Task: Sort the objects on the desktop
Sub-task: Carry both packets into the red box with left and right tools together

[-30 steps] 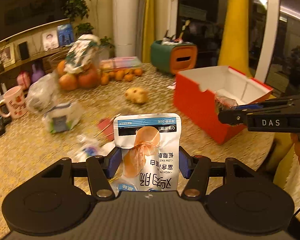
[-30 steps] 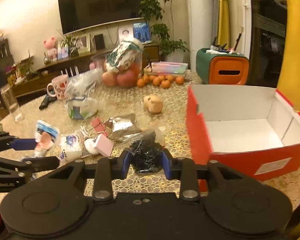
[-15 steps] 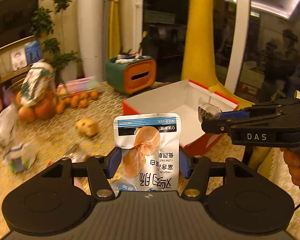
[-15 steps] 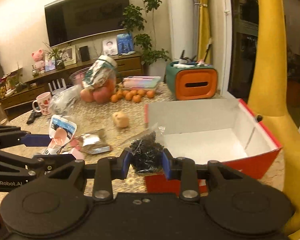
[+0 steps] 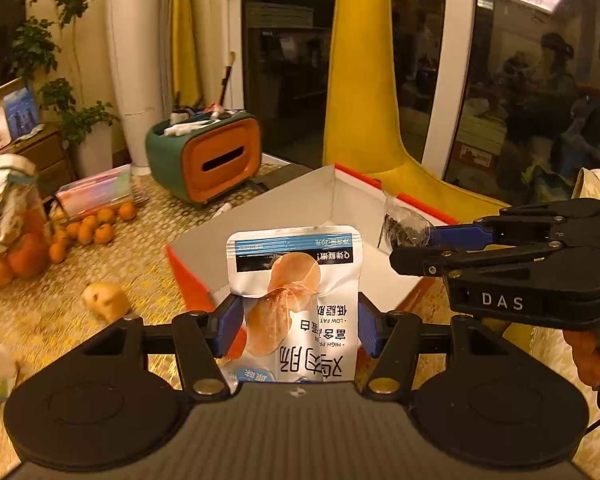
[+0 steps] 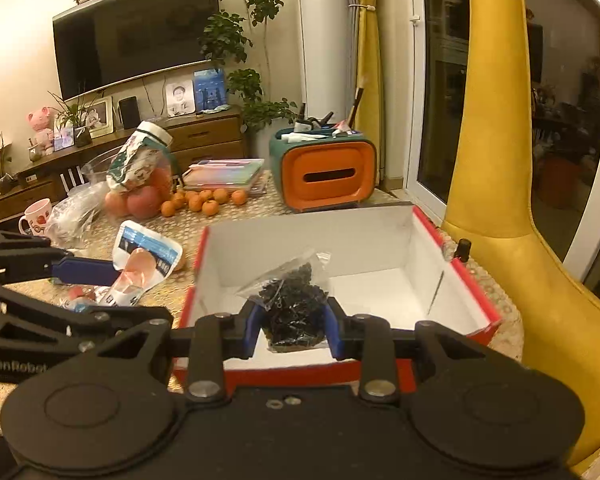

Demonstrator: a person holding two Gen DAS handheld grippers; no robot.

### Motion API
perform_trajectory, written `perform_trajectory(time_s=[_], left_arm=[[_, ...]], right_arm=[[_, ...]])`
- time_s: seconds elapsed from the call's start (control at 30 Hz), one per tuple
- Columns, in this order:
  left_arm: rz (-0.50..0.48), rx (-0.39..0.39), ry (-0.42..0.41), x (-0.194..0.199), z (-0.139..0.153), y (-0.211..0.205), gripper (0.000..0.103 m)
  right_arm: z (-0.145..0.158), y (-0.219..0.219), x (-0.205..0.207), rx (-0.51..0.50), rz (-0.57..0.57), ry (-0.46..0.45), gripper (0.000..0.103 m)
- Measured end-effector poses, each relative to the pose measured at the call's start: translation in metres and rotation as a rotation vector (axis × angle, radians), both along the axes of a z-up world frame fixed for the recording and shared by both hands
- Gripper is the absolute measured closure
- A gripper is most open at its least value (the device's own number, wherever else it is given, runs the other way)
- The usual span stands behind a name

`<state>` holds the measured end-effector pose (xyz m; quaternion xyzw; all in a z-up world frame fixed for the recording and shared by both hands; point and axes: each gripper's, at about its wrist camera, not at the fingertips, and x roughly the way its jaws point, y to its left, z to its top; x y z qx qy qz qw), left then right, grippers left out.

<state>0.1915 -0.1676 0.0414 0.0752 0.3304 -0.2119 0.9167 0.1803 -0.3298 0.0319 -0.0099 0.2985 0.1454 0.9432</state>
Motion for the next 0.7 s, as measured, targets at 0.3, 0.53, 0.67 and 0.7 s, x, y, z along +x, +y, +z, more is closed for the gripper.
perform_trajectory(time_s=[0.3, 0.53, 0.67, 0.7], left_arm=[[-0.04, 0.07, 0.055, 0.053, -0.011, -0.039, 0.045], [-0.033, 0.127, 0.118, 0.097, -0.036, -0.058, 0.045], [-0.036, 0.135, 0.159, 0.119, -0.049, -0.065, 0.045], [-0.04, 0.14, 0.172, 0.124, -0.053, -0.067, 0.045]], right_arm=[[-0.012, -0.024, 0.038, -0.05, -0.025, 0.036, 0.071], [-0.031, -0.037, 0.074, -0.088, -0.011, 0.117, 0.071], [-0.044, -0.041, 0.09, -0.112, 0.004, 0.15, 0.071], [-0.046, -0.041, 0.093, -0.122, 0.007, 0.158, 0.071]])
